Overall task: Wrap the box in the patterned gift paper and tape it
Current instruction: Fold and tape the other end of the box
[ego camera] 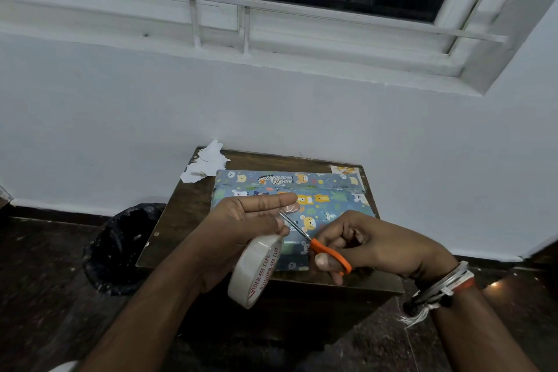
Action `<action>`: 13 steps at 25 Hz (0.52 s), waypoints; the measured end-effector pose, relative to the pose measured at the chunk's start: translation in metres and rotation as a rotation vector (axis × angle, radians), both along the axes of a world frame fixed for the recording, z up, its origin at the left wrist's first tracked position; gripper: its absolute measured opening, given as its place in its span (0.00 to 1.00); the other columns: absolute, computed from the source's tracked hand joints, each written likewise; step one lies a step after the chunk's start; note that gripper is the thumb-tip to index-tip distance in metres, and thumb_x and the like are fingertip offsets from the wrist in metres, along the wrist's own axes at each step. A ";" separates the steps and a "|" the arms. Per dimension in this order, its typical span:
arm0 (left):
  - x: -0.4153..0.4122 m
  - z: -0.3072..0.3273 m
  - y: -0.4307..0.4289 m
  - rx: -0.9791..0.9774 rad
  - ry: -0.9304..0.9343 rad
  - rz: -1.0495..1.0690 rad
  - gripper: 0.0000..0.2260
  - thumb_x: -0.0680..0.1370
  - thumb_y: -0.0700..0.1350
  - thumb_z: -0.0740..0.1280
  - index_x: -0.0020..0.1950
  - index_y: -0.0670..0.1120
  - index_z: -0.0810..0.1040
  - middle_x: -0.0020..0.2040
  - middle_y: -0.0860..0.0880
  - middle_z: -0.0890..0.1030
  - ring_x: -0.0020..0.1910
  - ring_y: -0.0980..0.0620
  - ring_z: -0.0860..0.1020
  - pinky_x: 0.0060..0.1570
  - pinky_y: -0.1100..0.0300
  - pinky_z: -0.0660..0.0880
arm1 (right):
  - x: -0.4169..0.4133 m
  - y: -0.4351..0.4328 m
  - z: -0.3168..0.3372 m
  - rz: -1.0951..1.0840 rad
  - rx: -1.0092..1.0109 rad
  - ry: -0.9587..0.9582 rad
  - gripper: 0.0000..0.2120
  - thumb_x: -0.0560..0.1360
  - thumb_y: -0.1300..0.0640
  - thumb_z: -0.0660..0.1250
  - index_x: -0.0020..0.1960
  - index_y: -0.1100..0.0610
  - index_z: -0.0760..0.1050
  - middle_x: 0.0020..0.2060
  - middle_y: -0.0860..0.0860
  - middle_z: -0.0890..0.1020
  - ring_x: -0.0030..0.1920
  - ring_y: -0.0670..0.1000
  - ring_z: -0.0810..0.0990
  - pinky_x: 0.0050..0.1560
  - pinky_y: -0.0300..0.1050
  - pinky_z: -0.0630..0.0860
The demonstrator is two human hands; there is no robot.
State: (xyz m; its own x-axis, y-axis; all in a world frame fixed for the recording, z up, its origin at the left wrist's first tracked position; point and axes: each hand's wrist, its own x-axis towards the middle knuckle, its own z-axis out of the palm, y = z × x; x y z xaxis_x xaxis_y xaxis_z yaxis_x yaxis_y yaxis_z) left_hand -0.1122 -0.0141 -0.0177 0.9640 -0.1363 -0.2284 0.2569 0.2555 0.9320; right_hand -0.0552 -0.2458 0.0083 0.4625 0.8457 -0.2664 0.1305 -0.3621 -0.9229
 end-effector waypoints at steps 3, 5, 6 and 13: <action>0.000 0.001 -0.001 -0.010 0.006 0.009 0.16 0.76 0.30 0.68 0.58 0.45 0.86 0.54 0.43 0.87 0.41 0.53 0.83 0.42 0.65 0.80 | -0.001 0.000 0.001 -0.017 -0.002 -0.011 0.09 0.79 0.61 0.71 0.44 0.50 0.85 0.34 0.53 0.84 0.35 0.46 0.81 0.44 0.34 0.74; 0.000 0.001 -0.001 -0.010 0.008 0.007 0.16 0.76 0.30 0.68 0.58 0.45 0.86 0.55 0.43 0.87 0.41 0.53 0.83 0.44 0.65 0.81 | -0.001 -0.001 0.002 -0.023 -0.006 -0.016 0.09 0.79 0.61 0.71 0.44 0.50 0.84 0.34 0.52 0.84 0.34 0.46 0.81 0.43 0.34 0.74; 0.000 0.001 0.000 -0.013 0.009 0.005 0.16 0.76 0.31 0.68 0.58 0.45 0.87 0.56 0.43 0.86 0.41 0.53 0.83 0.44 0.64 0.81 | -0.001 -0.001 0.002 -0.024 -0.010 -0.018 0.09 0.79 0.61 0.71 0.44 0.50 0.84 0.33 0.52 0.84 0.34 0.46 0.80 0.43 0.34 0.74; 0.000 0.001 0.001 -0.065 0.021 -0.015 0.16 0.77 0.30 0.67 0.59 0.45 0.86 0.57 0.42 0.86 0.40 0.53 0.84 0.42 0.64 0.81 | -0.002 -0.002 0.005 -0.028 -0.014 -0.014 0.07 0.79 0.63 0.71 0.44 0.55 0.83 0.31 0.51 0.83 0.32 0.44 0.79 0.41 0.31 0.73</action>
